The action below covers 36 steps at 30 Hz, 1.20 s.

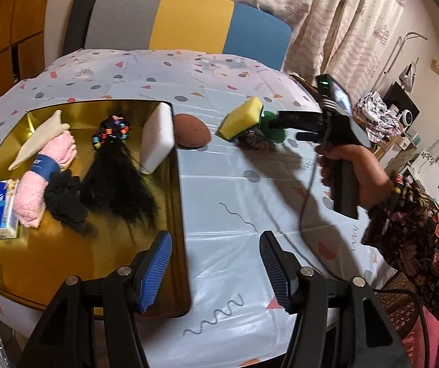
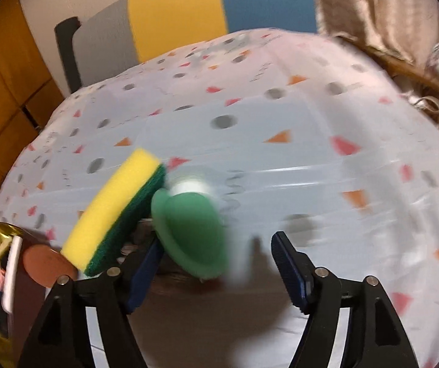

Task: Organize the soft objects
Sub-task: 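Grasp the green hat-shaped sponge with the right gripper and lift it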

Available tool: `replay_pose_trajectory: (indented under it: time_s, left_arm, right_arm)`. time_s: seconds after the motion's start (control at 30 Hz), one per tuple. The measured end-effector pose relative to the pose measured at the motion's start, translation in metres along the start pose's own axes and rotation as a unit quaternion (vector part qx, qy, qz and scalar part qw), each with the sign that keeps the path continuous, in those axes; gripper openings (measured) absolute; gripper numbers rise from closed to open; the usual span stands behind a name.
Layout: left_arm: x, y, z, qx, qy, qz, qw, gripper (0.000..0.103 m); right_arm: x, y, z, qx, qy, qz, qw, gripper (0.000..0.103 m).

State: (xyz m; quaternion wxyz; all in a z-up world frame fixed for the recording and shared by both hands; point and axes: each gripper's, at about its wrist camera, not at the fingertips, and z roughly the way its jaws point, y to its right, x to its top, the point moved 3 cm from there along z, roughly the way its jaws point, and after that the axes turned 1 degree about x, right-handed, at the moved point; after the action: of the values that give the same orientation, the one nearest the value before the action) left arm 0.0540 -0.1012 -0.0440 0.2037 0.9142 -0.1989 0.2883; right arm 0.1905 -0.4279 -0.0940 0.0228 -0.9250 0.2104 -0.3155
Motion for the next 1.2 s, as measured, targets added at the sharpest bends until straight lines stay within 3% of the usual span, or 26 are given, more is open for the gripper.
replay_pose_trajectory:
  time_s: [0.2,0.3,0.5,0.67,0.73,0.8,0.97,1.07,1.13,1.2]
  left_arm:
    - [-0.001,0.017,0.008,-0.009,-0.009,0.012,0.9998,0.061]
    - [0.000,0.025,0.012,-0.014,-0.013,0.015,0.9997,0.061]
    - [0.004,0.037,0.015,-0.010,-0.014,0.027,0.9995,0.061]
    - [0.007,0.039,0.017,-0.005,-0.017,0.026,0.9995,0.061]
    - [0.009,0.039,0.017,-0.004,-0.016,0.027,0.9995,0.061]
    - [0.010,0.038,0.019,-0.005,-0.018,0.024,0.9995,0.061]
    - [0.012,0.034,0.022,-0.004,-0.023,0.018,0.9996,0.061]
    - [0.012,0.032,0.024,-0.005,-0.025,0.013,0.9996,0.061]
    - [0.012,0.031,0.027,-0.008,-0.030,0.010,0.9995,0.061]
    - [0.011,0.032,0.028,-0.011,-0.032,0.008,0.9994,0.061]
  right_arm:
    - [-0.007,0.064,-0.024,-0.035,0.010,0.037,0.999,0.072]
    - [-0.009,0.070,-0.033,-0.012,0.029,0.038,0.999,0.072]
    - [-0.006,0.023,-0.021,0.032,0.027,-0.029,0.999,0.073]
    - [0.003,-0.009,-0.007,0.013,0.034,-0.097,0.995,0.074]
    - [0.014,-0.017,0.004,0.009,0.026,-0.114,0.993,0.088]
    - [0.023,-0.026,0.018,0.003,0.012,-0.137,0.990,0.094]
    - [0.028,-0.044,0.052,-0.034,-0.030,-0.223,0.974,0.094]
    - [0.031,-0.039,0.063,-0.035,-0.041,-0.219,0.974,0.089]
    - [0.030,-0.034,0.068,-0.046,-0.047,-0.214,0.975,0.070]
    - [0.031,-0.028,0.066,-0.036,-0.040,-0.198,0.979,0.065]
